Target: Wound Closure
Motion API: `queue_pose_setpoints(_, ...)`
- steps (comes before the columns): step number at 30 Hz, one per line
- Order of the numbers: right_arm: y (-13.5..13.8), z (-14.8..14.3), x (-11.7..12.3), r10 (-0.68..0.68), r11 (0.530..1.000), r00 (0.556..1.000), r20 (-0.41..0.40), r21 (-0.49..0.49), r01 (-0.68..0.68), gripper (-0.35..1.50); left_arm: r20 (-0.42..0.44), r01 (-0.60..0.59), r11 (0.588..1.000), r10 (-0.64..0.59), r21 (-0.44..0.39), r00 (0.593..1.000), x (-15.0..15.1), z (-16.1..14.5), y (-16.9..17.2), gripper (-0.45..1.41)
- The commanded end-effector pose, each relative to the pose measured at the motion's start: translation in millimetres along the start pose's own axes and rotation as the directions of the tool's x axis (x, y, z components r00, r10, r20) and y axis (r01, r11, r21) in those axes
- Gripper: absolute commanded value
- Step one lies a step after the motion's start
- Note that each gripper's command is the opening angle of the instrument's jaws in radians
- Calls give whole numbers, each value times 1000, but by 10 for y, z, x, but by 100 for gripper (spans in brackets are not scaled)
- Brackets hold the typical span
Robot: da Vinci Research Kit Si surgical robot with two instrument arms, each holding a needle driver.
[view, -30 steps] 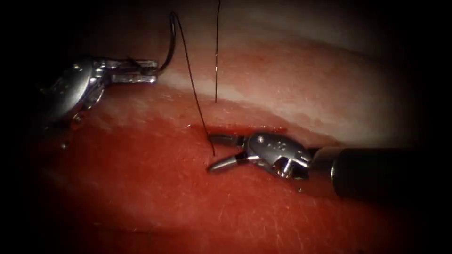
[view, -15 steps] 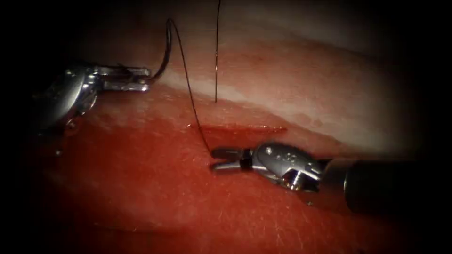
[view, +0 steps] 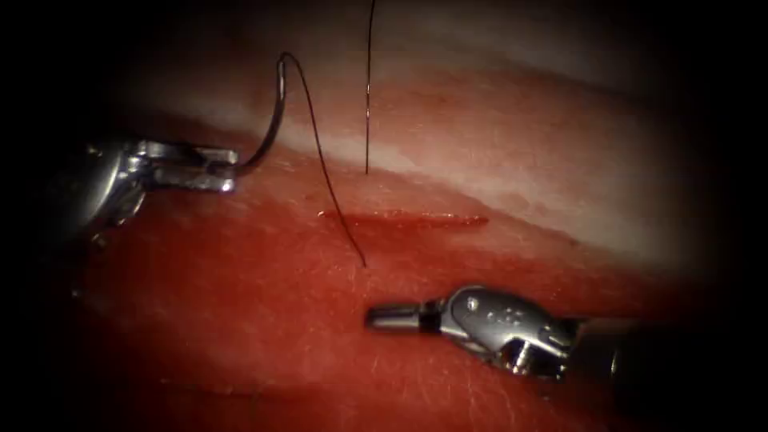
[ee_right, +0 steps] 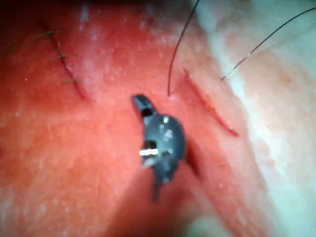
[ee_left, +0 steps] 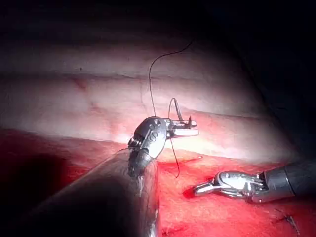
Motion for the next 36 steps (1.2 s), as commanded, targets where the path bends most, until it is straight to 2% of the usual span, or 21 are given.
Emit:
queue_pose_setpoints(1,10,10,-5,-5,1000,1000,-4,-5,5,83,-1,-2,1000,2,-1,1000,-7,3,-5,-45)
queue_pose_setpoints(3,19,12,-4,1,1000,1000,-2,-15,-1,115,-1,-2,1000,2,-1,1000,-7,3,-5,-45)
queue_pose_setpoints(6,41,22,-3,12,999,1000,0,-39,-12,135,-1,3,1000,-3,-2,1000,-8,4,-4,-45)
queue_pose_setpoints(9,60,38,-7,17,998,1000,0,-63,-17,143,-1,7,1000,-7,-2,1000,-10,6,-4,-45)
queue_pose_setpoints(14,77,57,-13,17,997,1000,-1,-80,-17,145,-7,11,1000,-12,-4,1000,-11,7,-3,-45)
queue_pose_setpoints(20,81,62,-22,10,999,1000,-4,-45,-10,121,-7,17,1000,-17,-4,1000,-11,6,-3,-45)
queue_pose_setpoints(23,81,59,-30,4,999,1000,11,-32,-3,73,-7,17,1000,-17,-5,1000,-11,6,-2,-45)
queue_pose_setpoints(25,79,55,-34,-5,1000,999,32,-22,6,27,-7,17,1000,-18,-5,1000,-10,6,-2,-45)
queue_pose_setpoints(27,72,49,-35,26,1000,998,59,5,-27,-35,-7,23,1000,-23,-5,1000,-10,6,-2,-45)
queue_pose_setpoints(30,60,46,-32,70,997,992,100,26,-73,-35,-8,23,1000,-23,-5,1000,-11,7,-3,-45)
queue_pose_setpoints(36,22,46,-9,194,978,976,98,56,-200,-35,-9,29,1000,-29,-7,1000,-13,6,-4,-45)
